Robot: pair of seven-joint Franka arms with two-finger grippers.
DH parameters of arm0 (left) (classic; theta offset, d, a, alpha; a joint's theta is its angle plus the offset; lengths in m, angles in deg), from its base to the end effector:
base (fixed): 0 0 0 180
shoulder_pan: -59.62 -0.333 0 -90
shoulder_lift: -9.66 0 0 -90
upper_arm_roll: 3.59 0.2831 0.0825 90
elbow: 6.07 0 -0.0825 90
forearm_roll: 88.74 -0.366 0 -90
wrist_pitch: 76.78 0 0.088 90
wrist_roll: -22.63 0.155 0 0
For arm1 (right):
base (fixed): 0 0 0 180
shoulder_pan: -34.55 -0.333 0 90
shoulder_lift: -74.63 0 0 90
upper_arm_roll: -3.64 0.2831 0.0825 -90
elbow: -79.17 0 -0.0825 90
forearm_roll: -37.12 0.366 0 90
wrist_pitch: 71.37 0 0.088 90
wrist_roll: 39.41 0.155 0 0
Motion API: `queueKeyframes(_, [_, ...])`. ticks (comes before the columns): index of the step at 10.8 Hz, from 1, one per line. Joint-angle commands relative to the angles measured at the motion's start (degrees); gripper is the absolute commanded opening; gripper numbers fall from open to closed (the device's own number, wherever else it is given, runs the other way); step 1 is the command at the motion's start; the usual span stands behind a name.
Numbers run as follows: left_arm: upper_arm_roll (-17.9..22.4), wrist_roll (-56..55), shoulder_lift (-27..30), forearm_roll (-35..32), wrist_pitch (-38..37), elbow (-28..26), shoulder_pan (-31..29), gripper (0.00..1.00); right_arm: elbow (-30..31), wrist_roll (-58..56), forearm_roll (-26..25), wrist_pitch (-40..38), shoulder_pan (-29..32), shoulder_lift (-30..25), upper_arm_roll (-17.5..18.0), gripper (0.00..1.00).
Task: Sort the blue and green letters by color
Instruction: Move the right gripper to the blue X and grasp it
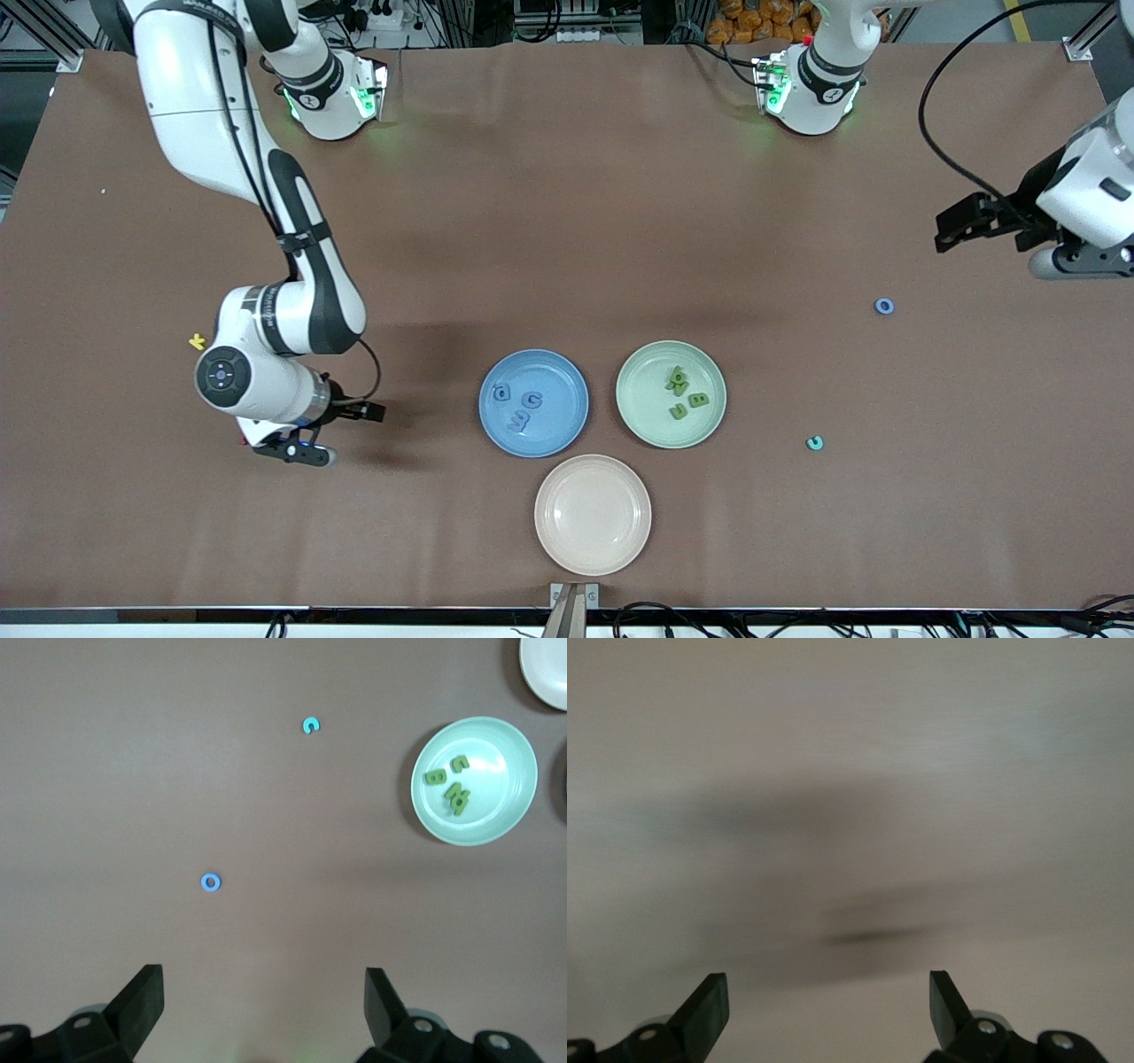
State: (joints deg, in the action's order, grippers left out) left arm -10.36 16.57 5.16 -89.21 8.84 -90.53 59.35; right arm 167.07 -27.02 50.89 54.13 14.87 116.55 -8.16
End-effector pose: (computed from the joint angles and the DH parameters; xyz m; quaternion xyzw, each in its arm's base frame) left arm 0.5445 -0.0586 0.5383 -0.9996 0.0036 0.0288 0.0026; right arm 0.6529 0.1197 0.1641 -0.9954 0.0882 0.0320 0.0211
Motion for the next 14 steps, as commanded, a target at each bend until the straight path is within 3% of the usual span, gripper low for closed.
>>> queueKeyframes(1, [2.5,3.8,1.4,0.9,-7.0,2.2,0.3,1.0,9.7,-14.5,-6.0,3.0,4.8,-5.6,0.8,1.0])
queueKeyframes(3, [2.8,3.7,2.8,1.1,-6.6,1.8,0.6,1.0,17.0,-28.0,-6.1,9.4,8.3,-8.0,0.8,1.0])
queueKeyframes(8, [2.8,3.5,3.0,0.9,-4.6,0.4,0.9,1.0,22.4,-50.4,-6.3,11.2,15.8,-11.3,0.6,1.0])
queueKeyframes(14, [2.1,3.7,2.7,0.7,-0.5,-1.2,0.8,1.0,23.8,-53.6,-8.9,12.2,20.3,-10.6,0.6,1.0])
